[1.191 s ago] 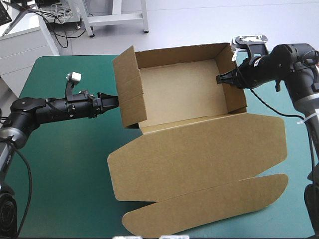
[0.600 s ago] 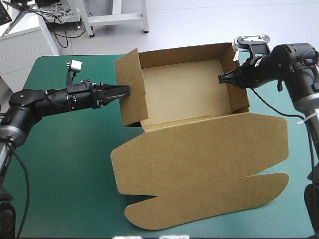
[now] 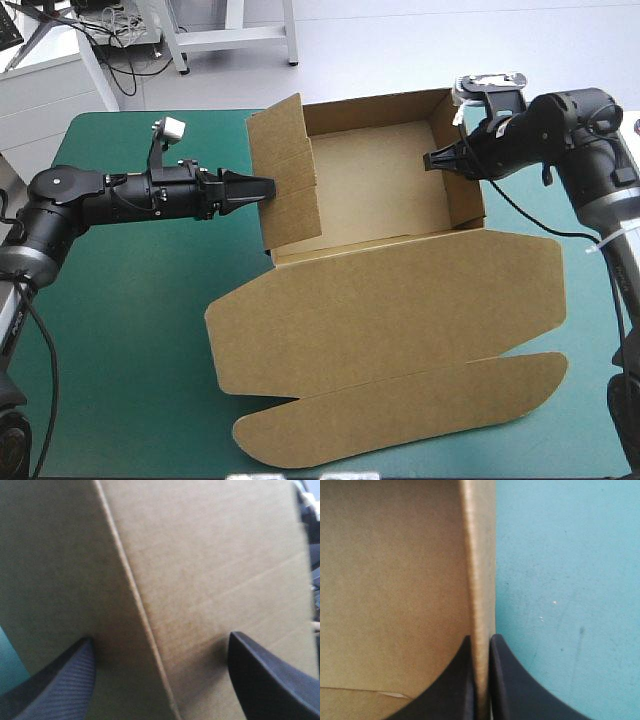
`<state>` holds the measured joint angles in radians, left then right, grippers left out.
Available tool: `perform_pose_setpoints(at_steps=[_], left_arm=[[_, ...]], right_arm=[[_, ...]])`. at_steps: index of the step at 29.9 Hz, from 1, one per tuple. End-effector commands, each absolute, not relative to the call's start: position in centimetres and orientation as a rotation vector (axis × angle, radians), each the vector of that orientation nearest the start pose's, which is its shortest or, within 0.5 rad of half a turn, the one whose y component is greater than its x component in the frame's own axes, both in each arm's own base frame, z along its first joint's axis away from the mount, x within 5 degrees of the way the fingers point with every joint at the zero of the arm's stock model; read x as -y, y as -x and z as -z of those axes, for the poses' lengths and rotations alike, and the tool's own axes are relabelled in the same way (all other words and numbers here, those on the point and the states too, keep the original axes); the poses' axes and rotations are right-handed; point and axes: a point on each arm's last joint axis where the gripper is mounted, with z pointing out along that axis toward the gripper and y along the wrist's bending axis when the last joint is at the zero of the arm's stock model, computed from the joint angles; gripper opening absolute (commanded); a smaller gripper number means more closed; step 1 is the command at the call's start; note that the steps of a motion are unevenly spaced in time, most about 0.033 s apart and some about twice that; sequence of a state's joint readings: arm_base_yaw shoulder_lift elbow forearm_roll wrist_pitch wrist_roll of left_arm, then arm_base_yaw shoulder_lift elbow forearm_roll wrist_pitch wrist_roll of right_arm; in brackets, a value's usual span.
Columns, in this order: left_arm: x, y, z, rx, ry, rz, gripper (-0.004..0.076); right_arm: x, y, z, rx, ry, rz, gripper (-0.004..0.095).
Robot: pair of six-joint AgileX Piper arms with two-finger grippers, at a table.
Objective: Fold the box
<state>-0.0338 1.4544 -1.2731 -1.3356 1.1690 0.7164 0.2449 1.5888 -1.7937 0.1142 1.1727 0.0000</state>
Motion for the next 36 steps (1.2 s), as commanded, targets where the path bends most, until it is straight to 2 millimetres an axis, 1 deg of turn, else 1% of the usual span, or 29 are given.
perform_pose_setpoints(at_steps=[1, 3, 7, 11, 15, 20, 23, 26, 29, 31, 32, 33, 34, 36], left_arm=[[10.1, -27.3, -41.8, -2.070, -0.379, 1.261, 0.0524], [10.5, -27.2, -42.3, -2.123, -0.324, 1.166, 0.0524], [11.1, -27.0, -42.6, -2.183, -0.220, 1.046, 0.0524], [11.4, -27.2, -42.0, -2.242, -0.130, 0.950, 0.0524], [12.1, -27.2, -41.8, -2.252, -0.075, 0.867, 0.0507], [13.7, -26.8, -41.6, -2.245, -0.090, 0.797, 0.0473], [14.1, -26.6, -41.5, -2.241, -0.085, 0.709, 0.0439], [14.5, -26.4, -41.4, -2.244, -0.080, 0.672, 0.0405], [14.8, -26.4, -41.5, -2.236, -0.057, 0.684, 0.0342], [14.8, -26.5, -41.7, -2.214, -0.043, 0.696, 0.0258], [14.8, -26.6, -41.7, -2.204, -0.045, 0.690, 0.0179], [14.7, -26.7, -41.8, -2.193, -0.048, 0.681, 0.0048], [14.7, -26.7, -41.8, -2.186, -0.056, 0.670, -0.0006], [14.7, -26.7, -41.9, -2.180, -0.059, 0.666, 0.0002]], right_arm=[[-10.9, -30.9, -45.9, -2.262, 0.281, -0.355, -0.0018], [-11.5, -30.7, -46.0, -2.250, 0.282, -0.332, -0.0017], [-12.0, -30.4, -46.1, -2.246, 0.251, -0.268, -0.0018], [-12.6, -29.8, -46.5, -2.221, 0.260, -0.232, -0.0018], [-13.3, -29.1, -46.9, -2.202, 0.261, -0.206, -0.0017], [-13.6, -28.9, -46.9, -2.198, 0.273, -0.205, -0.0017], [-13.7, -28.9, -46.9, -2.200, 0.279, -0.198, -0.0017], [-13.7, -28.9, -46.9, -2.202, 0.272, -0.199, -0.0013], [-13.7, -28.9, -46.9, -2.205, 0.256, -0.207, -0.0014], [-13.7, -28.9, -46.9, -2.205, 0.257, -0.208, -0.0014], [-13.7, -28.9, -46.9, -2.205, 0.257, -0.208, -0.0014], [-13.7, -28.9, -46.9, -2.205, 0.257, -0.208, -0.0013], [-13.7, -28.9, -46.9, -2.205, 0.255, -0.209, -0.0013], [-13.7, -28.9, -46.9, -2.205, 0.252, -0.210, -0.0013]])
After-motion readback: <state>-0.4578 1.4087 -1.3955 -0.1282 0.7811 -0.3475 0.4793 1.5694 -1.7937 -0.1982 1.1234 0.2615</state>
